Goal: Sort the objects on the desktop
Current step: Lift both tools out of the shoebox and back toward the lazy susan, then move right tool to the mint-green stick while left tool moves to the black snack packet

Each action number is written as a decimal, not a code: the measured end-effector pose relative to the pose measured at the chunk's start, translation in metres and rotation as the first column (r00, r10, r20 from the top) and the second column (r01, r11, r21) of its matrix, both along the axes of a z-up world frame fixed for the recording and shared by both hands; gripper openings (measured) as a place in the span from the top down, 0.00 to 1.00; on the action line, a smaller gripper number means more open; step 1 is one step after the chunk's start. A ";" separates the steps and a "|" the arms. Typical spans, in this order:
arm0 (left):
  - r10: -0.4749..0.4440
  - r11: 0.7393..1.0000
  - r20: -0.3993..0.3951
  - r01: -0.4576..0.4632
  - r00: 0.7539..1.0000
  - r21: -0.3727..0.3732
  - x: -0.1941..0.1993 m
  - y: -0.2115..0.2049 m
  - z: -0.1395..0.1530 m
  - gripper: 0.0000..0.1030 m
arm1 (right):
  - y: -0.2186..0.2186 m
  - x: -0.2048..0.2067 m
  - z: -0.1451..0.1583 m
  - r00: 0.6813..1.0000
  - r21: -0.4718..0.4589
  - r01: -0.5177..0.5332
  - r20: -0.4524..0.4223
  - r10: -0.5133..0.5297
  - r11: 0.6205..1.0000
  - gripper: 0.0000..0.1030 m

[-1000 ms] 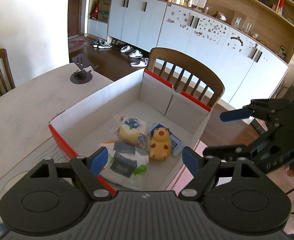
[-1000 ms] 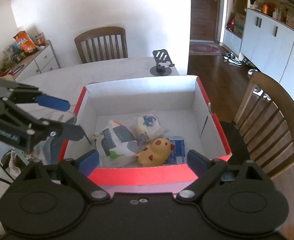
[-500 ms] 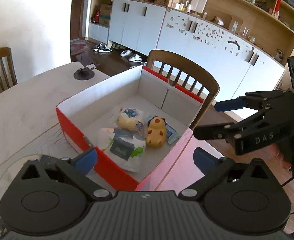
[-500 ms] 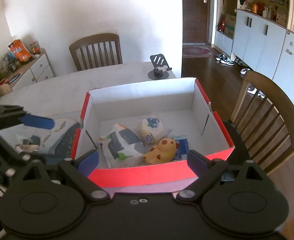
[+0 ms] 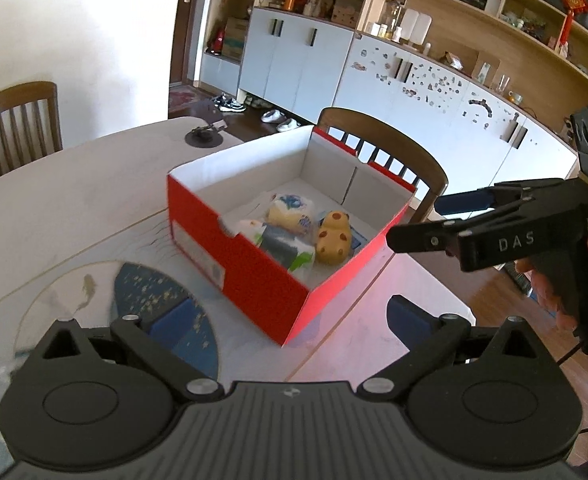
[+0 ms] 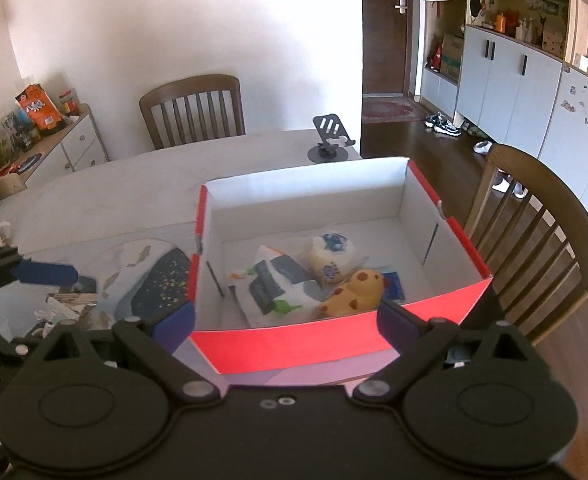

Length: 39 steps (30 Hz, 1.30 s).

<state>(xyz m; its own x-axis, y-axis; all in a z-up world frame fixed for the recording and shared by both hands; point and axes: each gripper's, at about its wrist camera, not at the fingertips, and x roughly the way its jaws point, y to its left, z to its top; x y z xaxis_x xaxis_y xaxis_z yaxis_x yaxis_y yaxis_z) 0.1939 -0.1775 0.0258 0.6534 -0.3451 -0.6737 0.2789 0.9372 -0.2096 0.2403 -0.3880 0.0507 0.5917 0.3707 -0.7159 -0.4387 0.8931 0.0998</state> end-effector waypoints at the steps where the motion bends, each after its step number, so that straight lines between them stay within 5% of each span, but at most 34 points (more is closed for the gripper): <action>1: 0.002 1.000 -0.001 -0.002 1.000 0.000 -0.004 0.003 -0.001 0.00 | 0.003 -0.003 0.000 1.000 0.001 0.000 0.001 0.000 1.000 0.05; 18: 0.112 0.993 -0.003 -0.112 0.994 -0.023 -0.060 0.073 -0.008 0.00 | 0.064 -0.047 -0.006 0.998 0.009 -0.065 -0.004 0.065 0.998 0.05; 39: 0.281 0.959 -0.052 -0.280 0.958 0.038 -0.098 0.145 -0.039 0.00 | 0.133 -0.076 -0.031 0.979 -0.006 -0.202 -0.034 0.201 0.979 0.05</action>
<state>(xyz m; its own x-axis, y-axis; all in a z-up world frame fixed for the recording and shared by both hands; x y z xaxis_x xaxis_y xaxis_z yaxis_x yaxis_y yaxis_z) 0.0959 -0.0324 -0.0136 0.6815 -0.1322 -0.7198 -0.0078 0.9822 -0.1877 0.1646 -0.2555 0.0196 0.4819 0.4728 -0.7377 -0.6063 0.7877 0.1088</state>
